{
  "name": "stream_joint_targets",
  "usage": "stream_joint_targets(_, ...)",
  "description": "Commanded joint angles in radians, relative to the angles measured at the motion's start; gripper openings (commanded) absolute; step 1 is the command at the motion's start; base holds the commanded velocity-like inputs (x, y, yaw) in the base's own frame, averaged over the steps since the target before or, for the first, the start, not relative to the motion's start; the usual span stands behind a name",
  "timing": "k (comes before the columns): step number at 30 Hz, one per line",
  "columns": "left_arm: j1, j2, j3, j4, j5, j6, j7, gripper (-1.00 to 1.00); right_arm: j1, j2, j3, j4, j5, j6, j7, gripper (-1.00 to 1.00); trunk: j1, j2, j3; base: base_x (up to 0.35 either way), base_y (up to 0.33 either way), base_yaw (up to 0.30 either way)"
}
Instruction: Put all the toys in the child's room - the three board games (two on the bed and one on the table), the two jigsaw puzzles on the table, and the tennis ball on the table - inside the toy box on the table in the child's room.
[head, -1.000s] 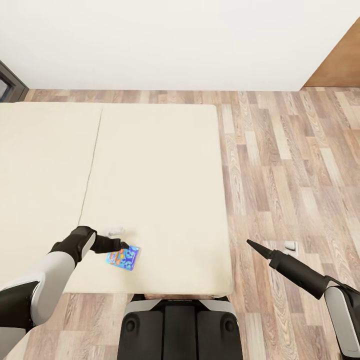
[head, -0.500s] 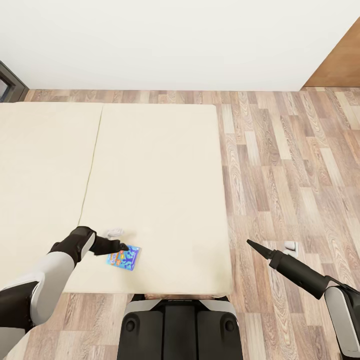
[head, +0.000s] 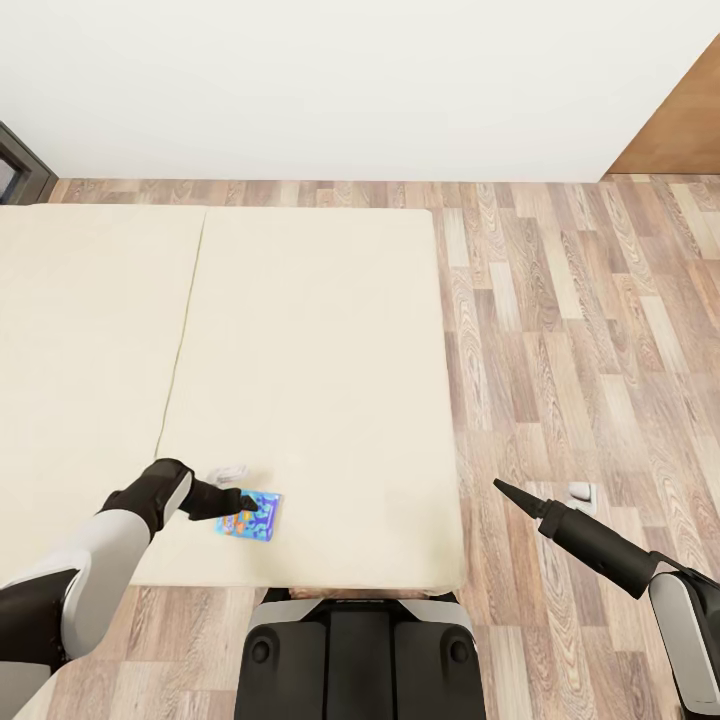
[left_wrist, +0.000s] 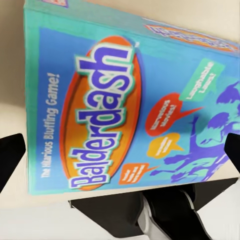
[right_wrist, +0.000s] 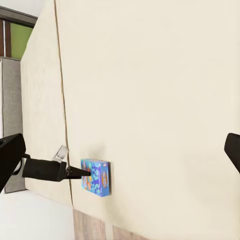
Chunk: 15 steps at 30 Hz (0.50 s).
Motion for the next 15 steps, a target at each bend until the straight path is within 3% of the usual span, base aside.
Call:
stream_joint_targets(1, 0.0, -0.001, 0.008, -0.001, -0.01, 0.005, -0.008, 1.0, 0.0, 0.0, -0.001, 0.0, -0.002, 0.005, 0.002, 1.0, 0.001, -0.002, -0.001, 0.0, 0.0, 0.0)
stream_joint_targets(9, 0.003, -0.005, 0.009, -0.001, -0.007, 0.003, -0.01, 1.0, 0.0, 0.0, -0.001, 0.0, -0.002, 0.005, 0.002, 1.0, 0.001, -0.002, -0.001, 0.0, -0.017, 0.0)
stream_joint_targets(15, 0.005, -0.005, 0.011, -0.001, -0.007, 0.001, -0.011, 1.0, 0.0, 0.0, -0.001, 0.0, -0.002, 0.005, 0.002, 1.0, 0.001, -0.002, -0.001, 0.0, -0.169, 0.0)
